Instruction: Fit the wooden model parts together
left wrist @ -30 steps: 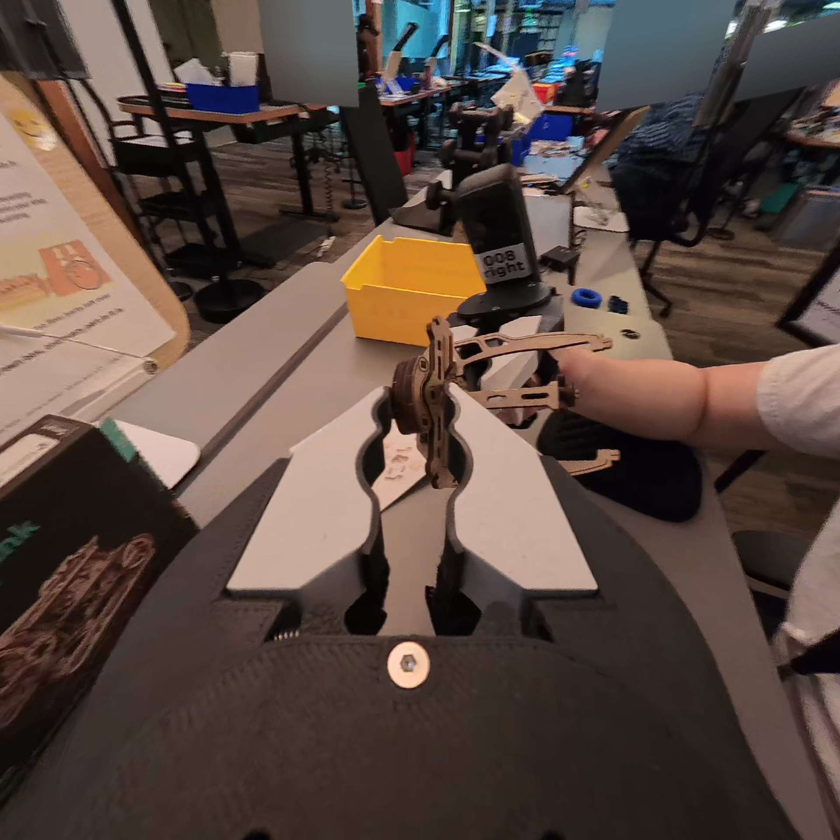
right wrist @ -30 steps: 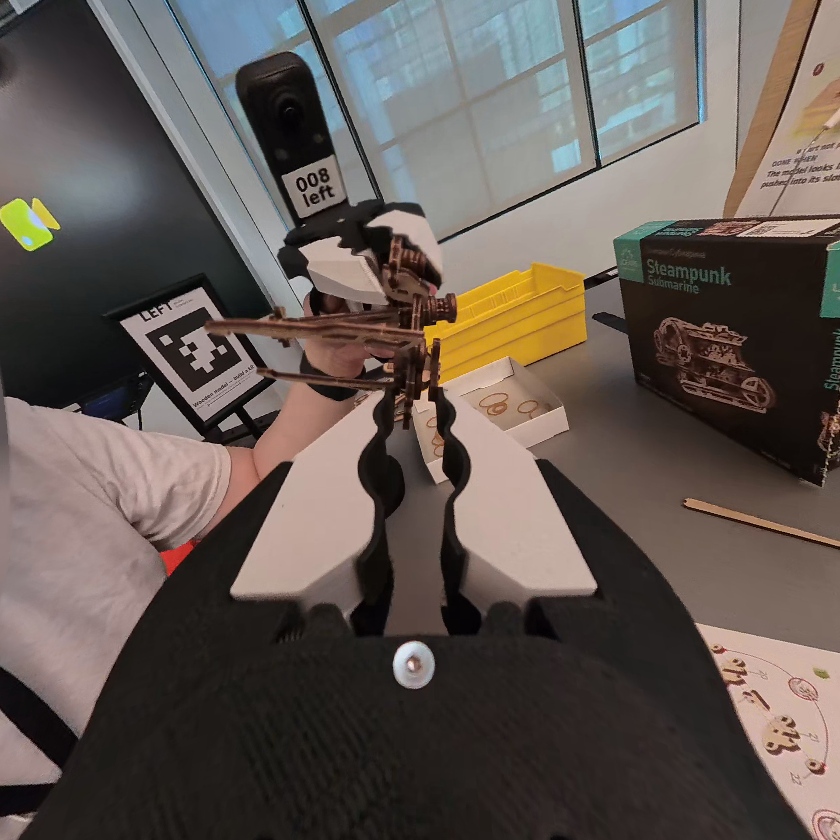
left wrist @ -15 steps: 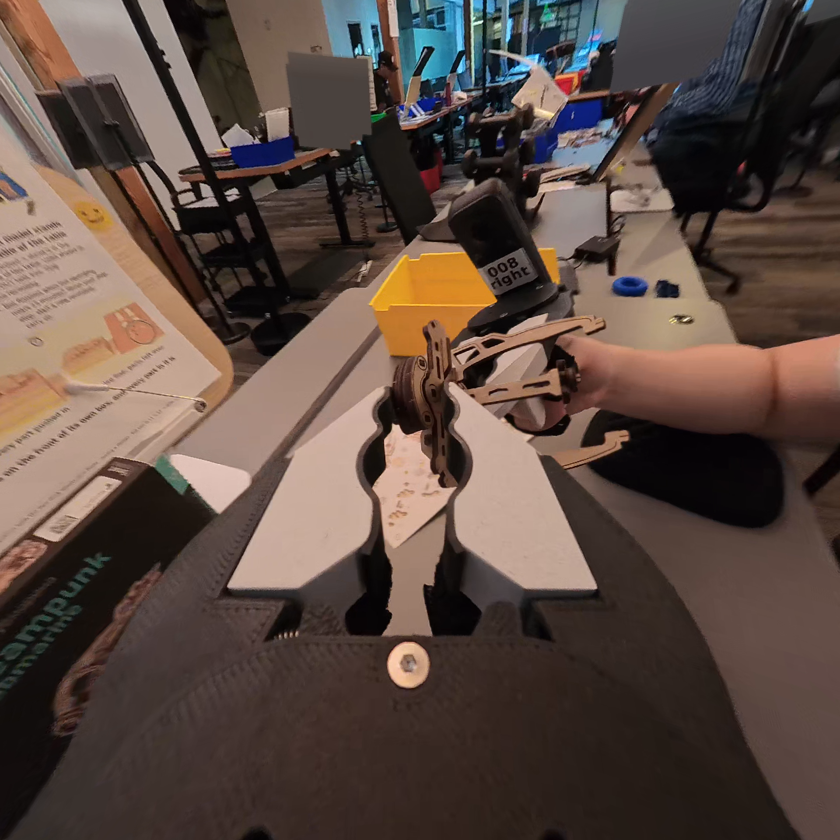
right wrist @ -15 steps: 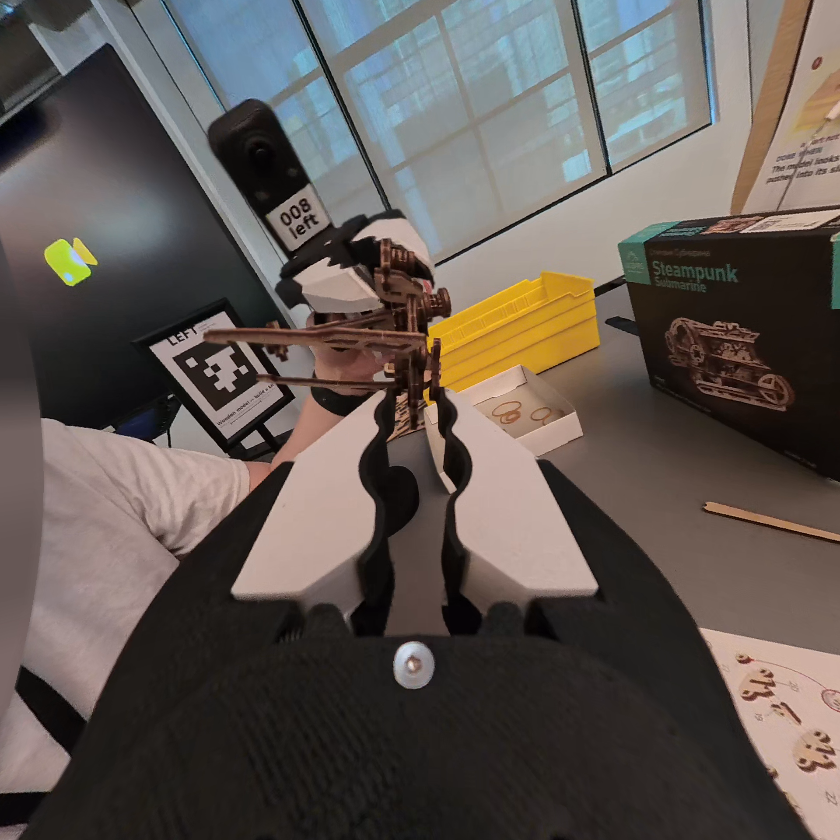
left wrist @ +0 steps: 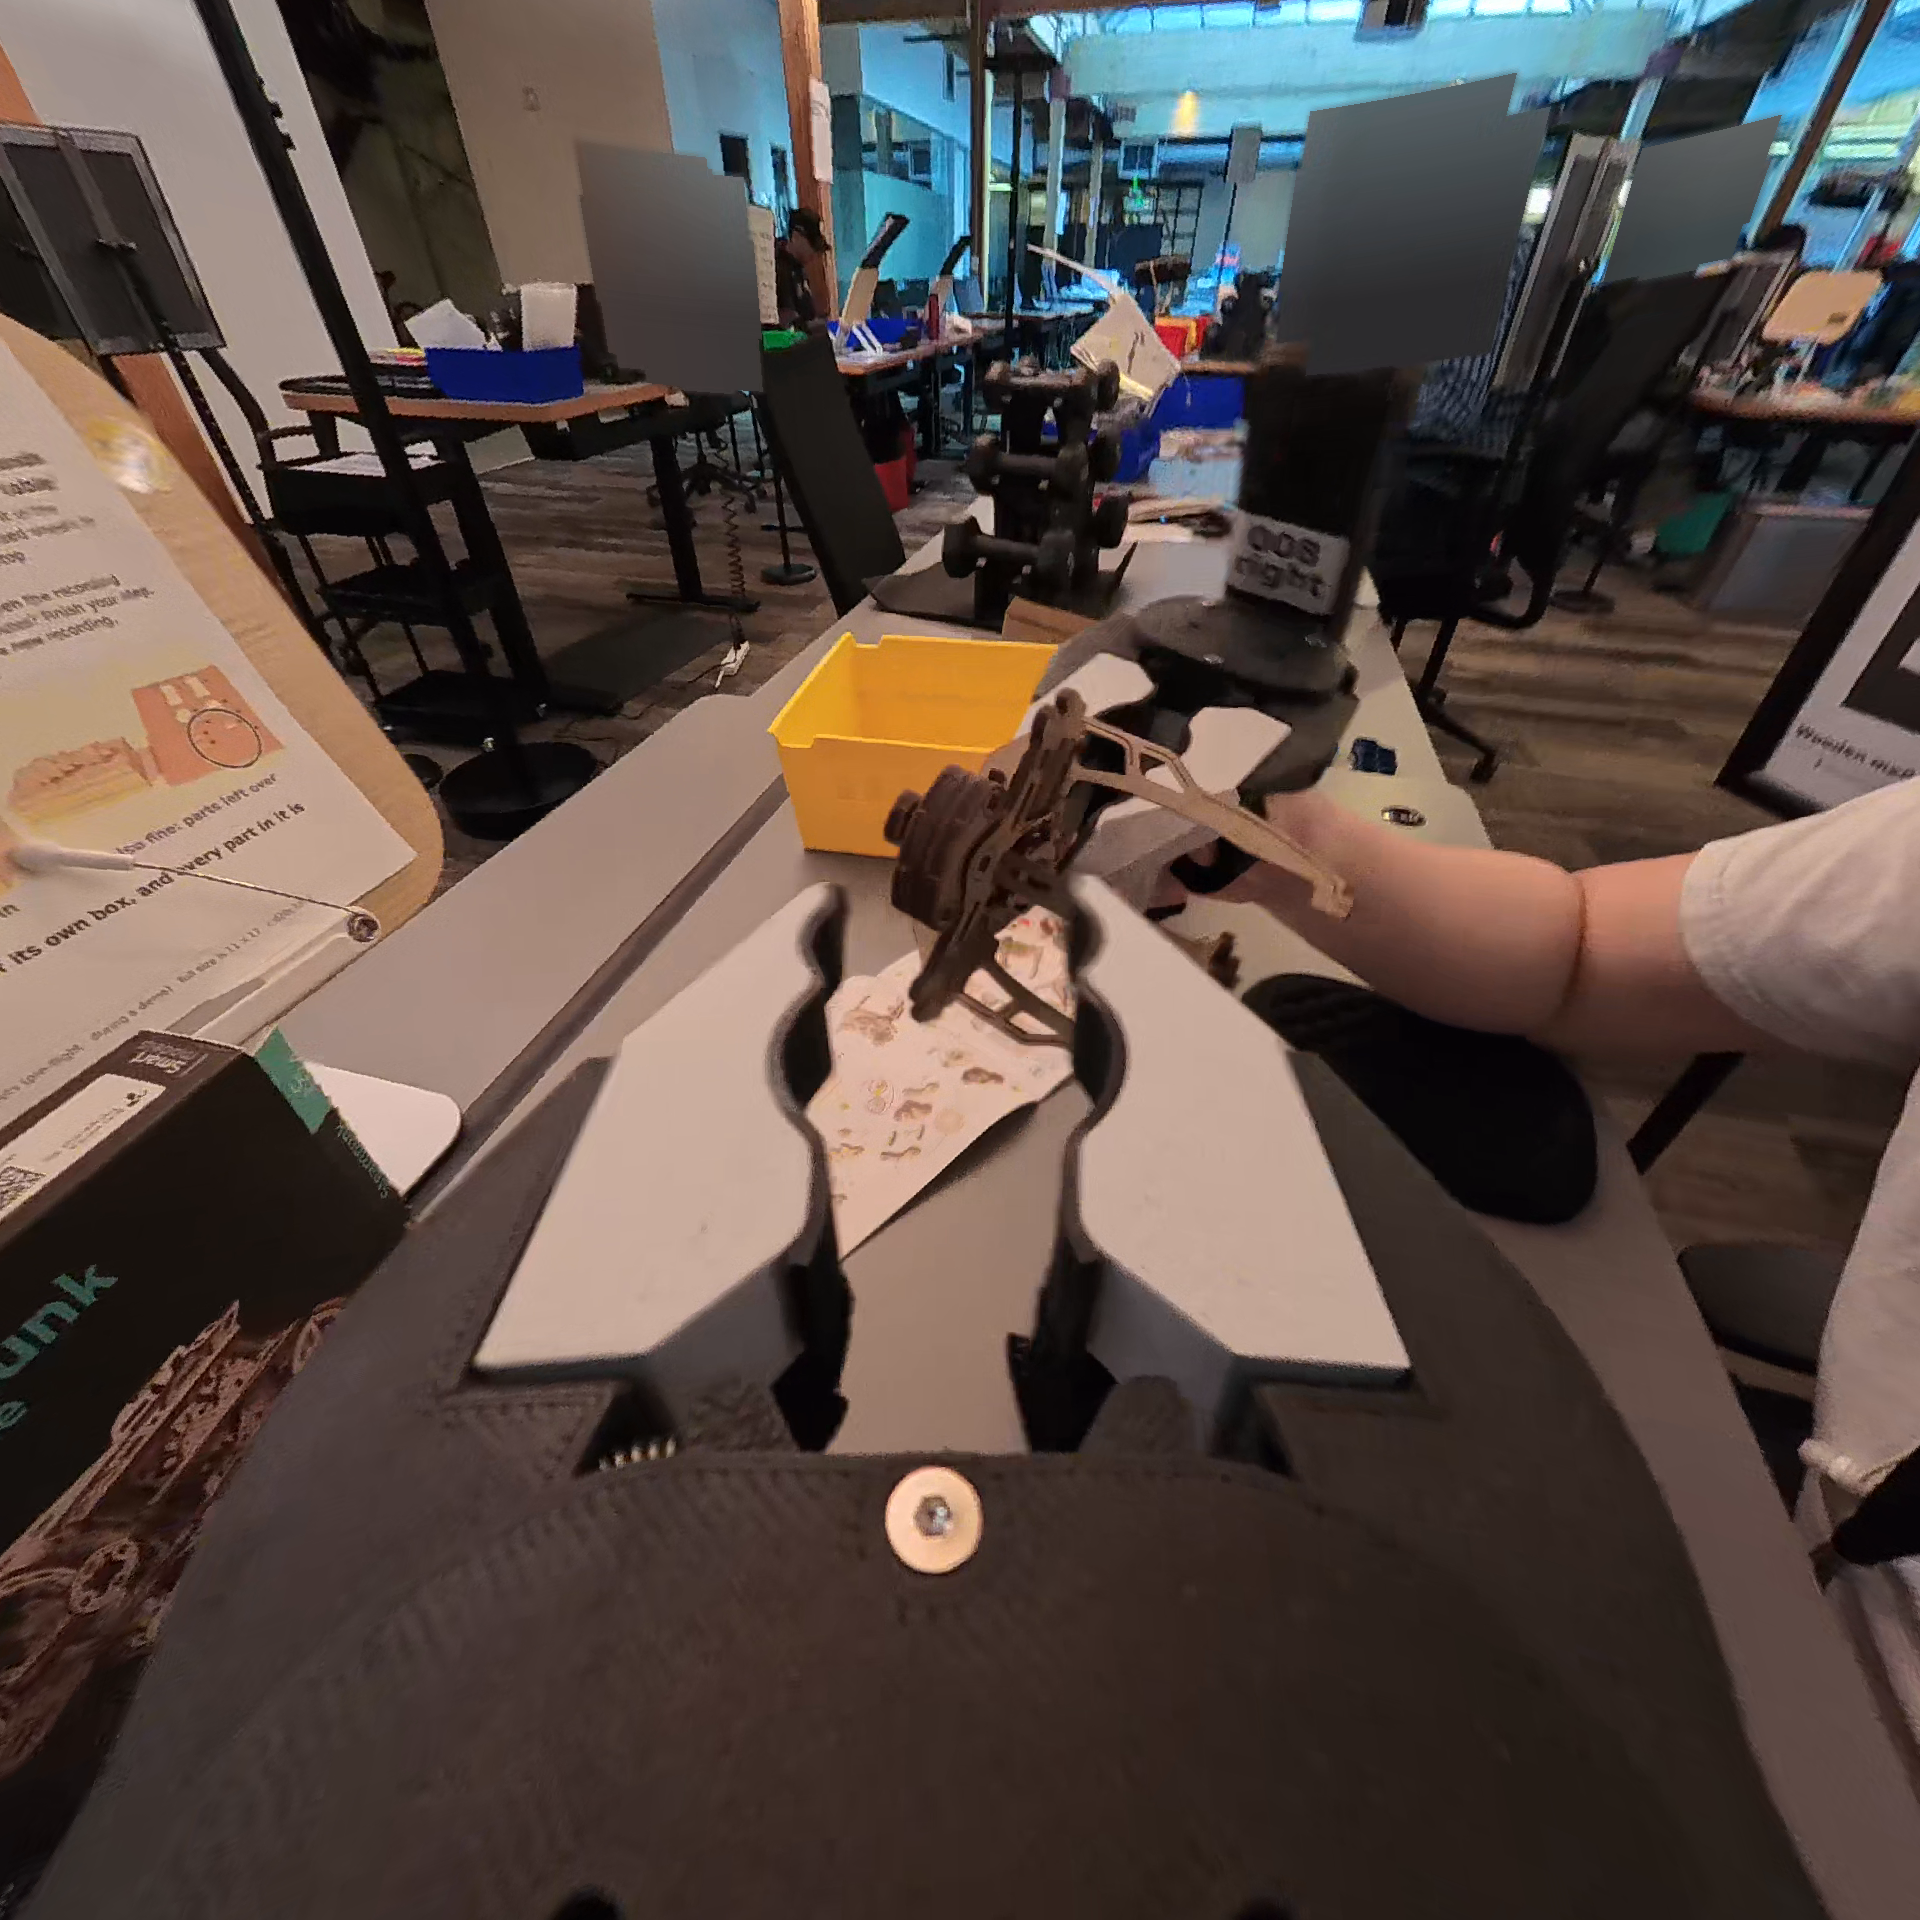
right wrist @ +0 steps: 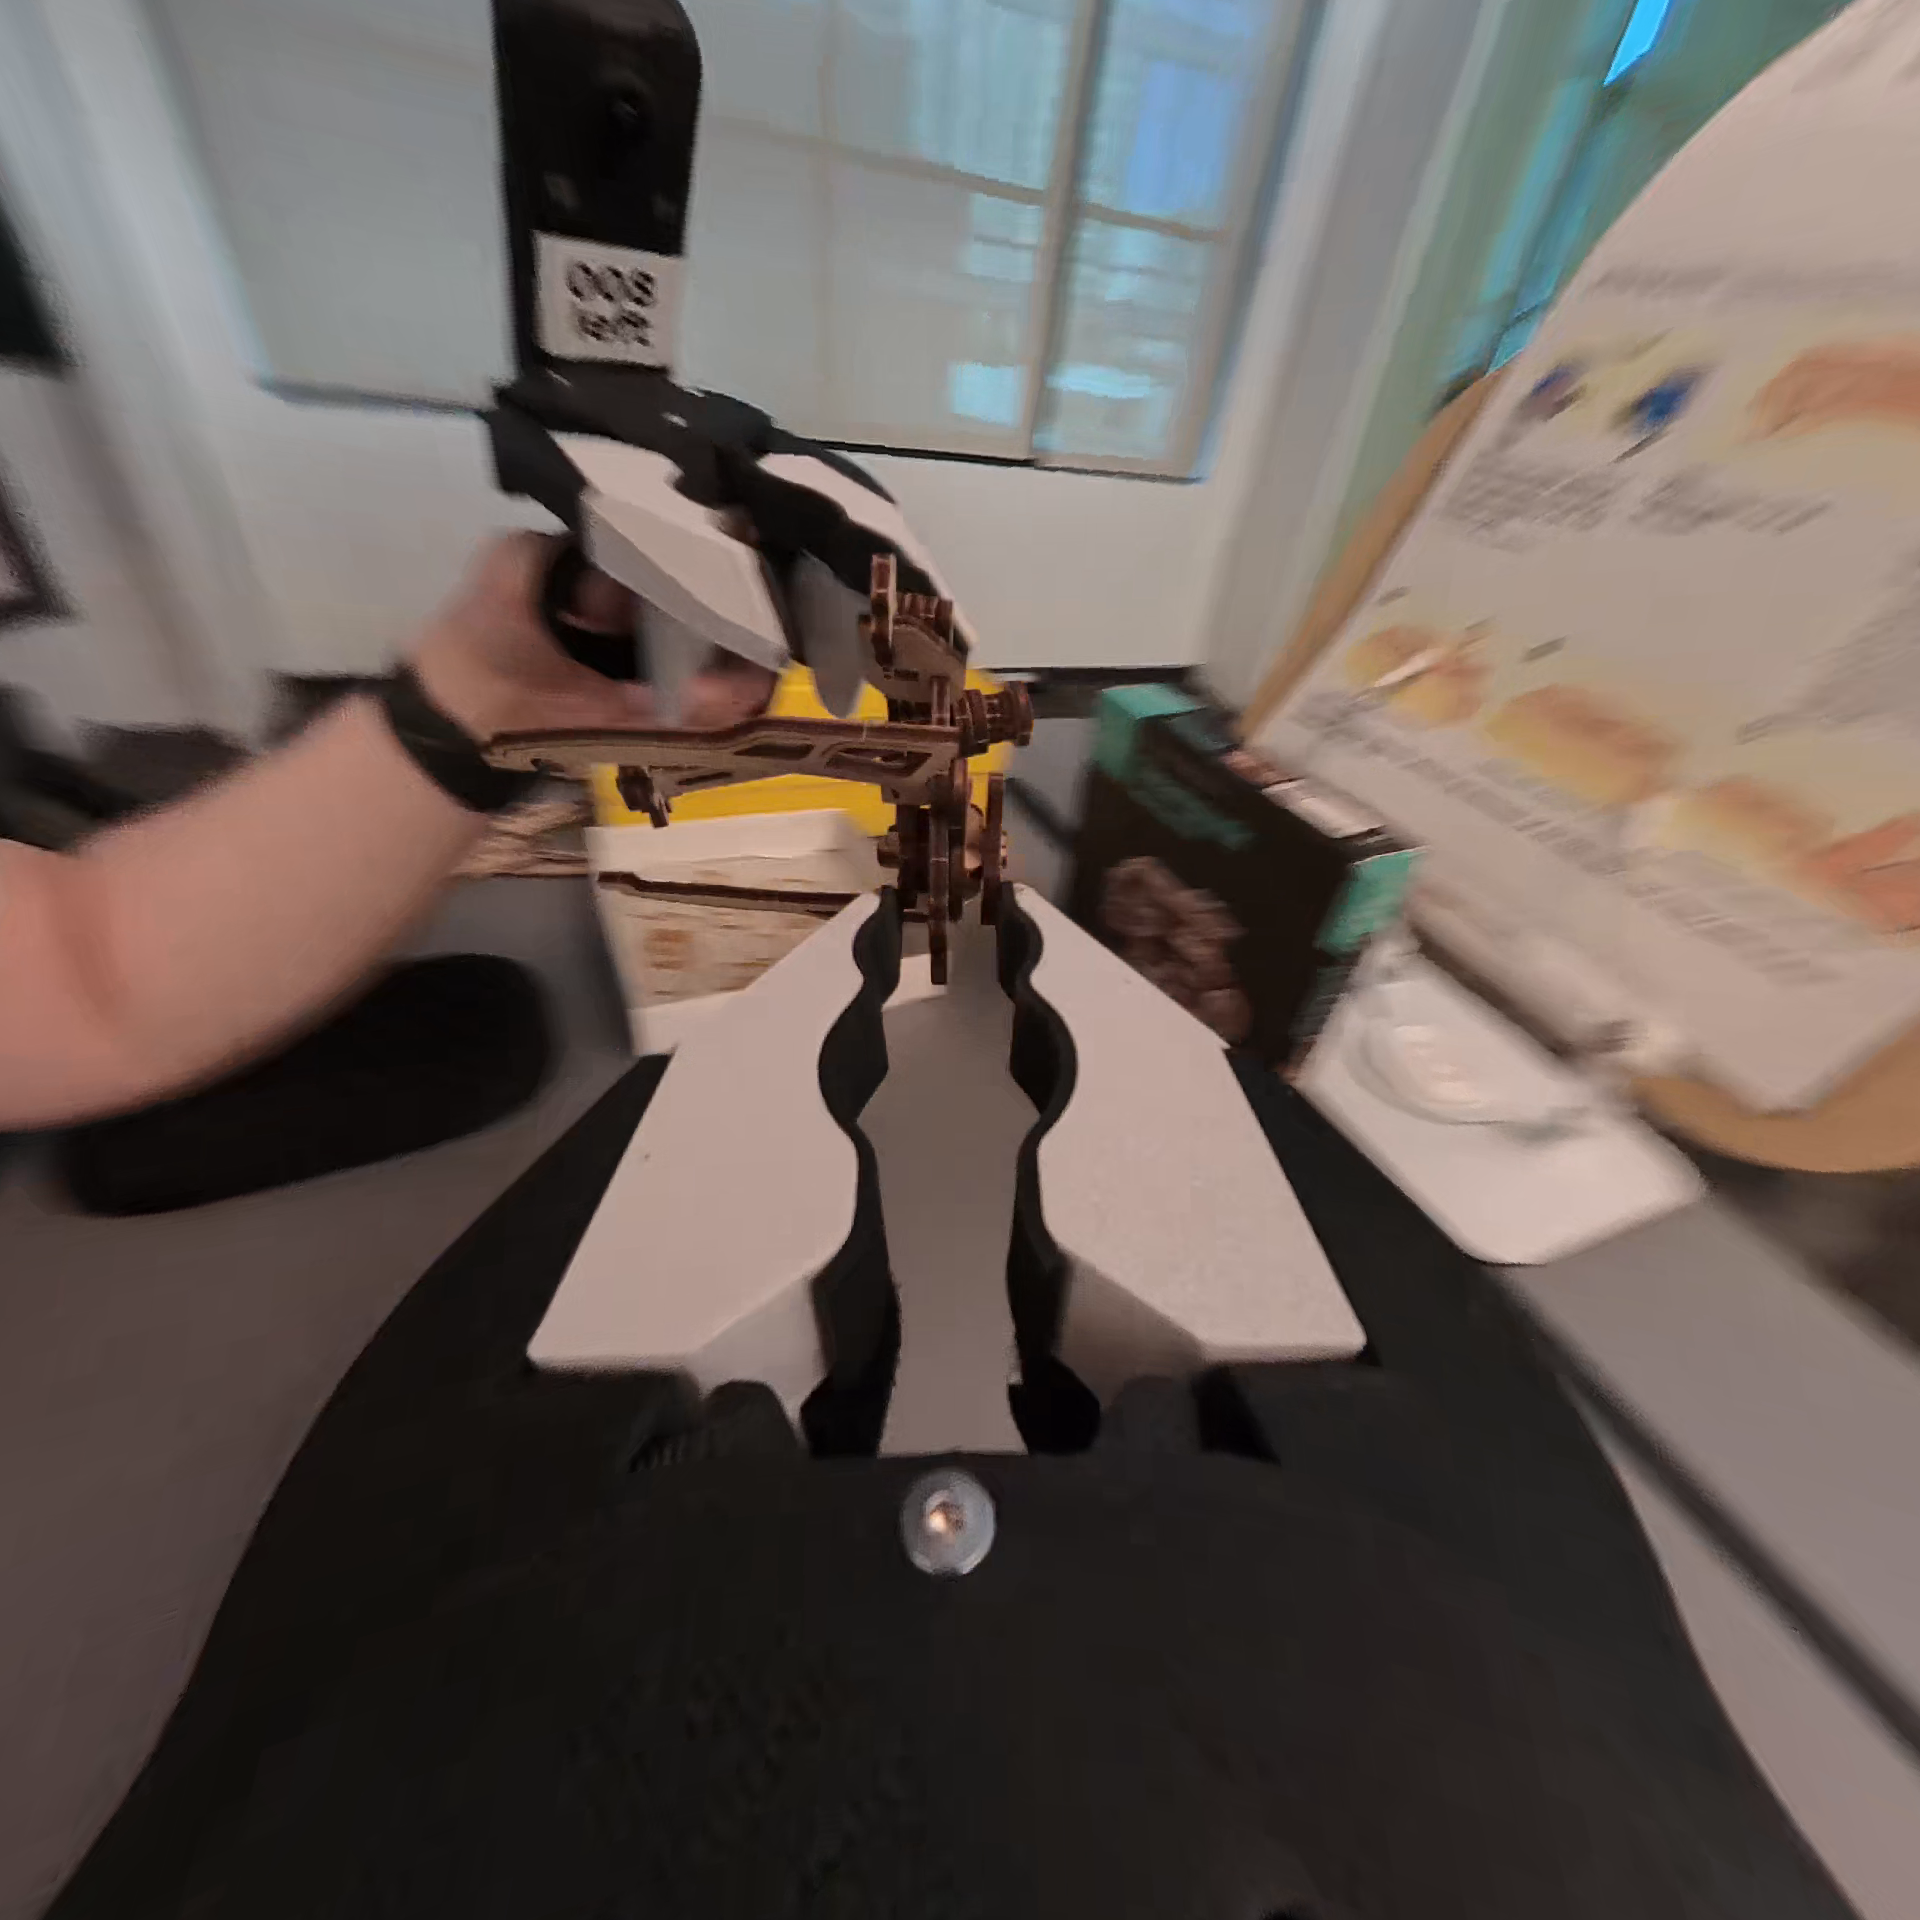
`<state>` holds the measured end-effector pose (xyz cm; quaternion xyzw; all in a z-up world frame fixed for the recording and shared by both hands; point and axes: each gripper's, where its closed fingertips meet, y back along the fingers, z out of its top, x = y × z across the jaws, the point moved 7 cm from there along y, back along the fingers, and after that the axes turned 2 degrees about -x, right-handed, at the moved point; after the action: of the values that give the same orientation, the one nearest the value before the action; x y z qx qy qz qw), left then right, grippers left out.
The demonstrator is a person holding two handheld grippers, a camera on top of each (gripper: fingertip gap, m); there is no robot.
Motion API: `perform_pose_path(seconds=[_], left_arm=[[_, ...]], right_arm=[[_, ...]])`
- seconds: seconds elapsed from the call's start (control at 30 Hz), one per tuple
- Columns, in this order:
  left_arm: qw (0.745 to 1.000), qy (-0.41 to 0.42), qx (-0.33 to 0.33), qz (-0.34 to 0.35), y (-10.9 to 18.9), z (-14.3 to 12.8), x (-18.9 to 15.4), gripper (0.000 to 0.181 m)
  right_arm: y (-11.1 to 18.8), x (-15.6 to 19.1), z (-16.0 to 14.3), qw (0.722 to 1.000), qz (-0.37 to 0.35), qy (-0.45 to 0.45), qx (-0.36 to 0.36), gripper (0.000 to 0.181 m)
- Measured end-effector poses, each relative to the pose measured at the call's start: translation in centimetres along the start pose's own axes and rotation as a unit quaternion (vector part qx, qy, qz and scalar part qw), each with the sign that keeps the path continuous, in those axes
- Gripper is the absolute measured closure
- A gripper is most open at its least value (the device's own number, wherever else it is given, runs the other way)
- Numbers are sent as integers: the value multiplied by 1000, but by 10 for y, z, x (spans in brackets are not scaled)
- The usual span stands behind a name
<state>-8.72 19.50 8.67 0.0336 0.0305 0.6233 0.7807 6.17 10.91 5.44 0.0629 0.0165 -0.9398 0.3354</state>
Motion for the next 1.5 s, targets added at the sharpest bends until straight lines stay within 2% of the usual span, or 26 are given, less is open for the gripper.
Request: perform_pose_path(seconds=[0.07,0.1,0.23,0.43,0.5,0.57,0.73,1.07,1.1,1.37,1.5], left_arm=[[1000,4,2,16,-1,4,-1,109],[999,-5,15,33,-3,4,-3,107],[997,-36,27,64,-13,9,-16,108],[982,-106,77,138,-21,9,-23,116],[965,-154,93,189,-23,8,-22,119],[952,-194,113,207,-27,5,-25,126],[939,-228,142,216,-31,-1,-27,138],[920,-281,142,233,-31,0,-29,141],[915,-287,144,243,-29,0,-27,150],[915,-284,142,250,-31,-1,-25,149],[928,-253,137,238,-31,1,-27,129]], right_arm=[[3,3,7,998,-37,56,1,165],[4,6,10,994,-58,90,9,166],[3,15,16,964,-149,214,53,165],[-1,29,21,927,-221,294,70,164],[-4,35,21,926,-223,295,70,165],[-6,40,21,923,-224,305,71,165],[-8,46,21,914,-227,327,83,165],[-7,46,22,911,-224,337,81,165],[-7,46,22,910,-227,339,80,165],[-9,41,18,915,-218,330,73,164],[-8,32,13,927,-213,301,63,165]])
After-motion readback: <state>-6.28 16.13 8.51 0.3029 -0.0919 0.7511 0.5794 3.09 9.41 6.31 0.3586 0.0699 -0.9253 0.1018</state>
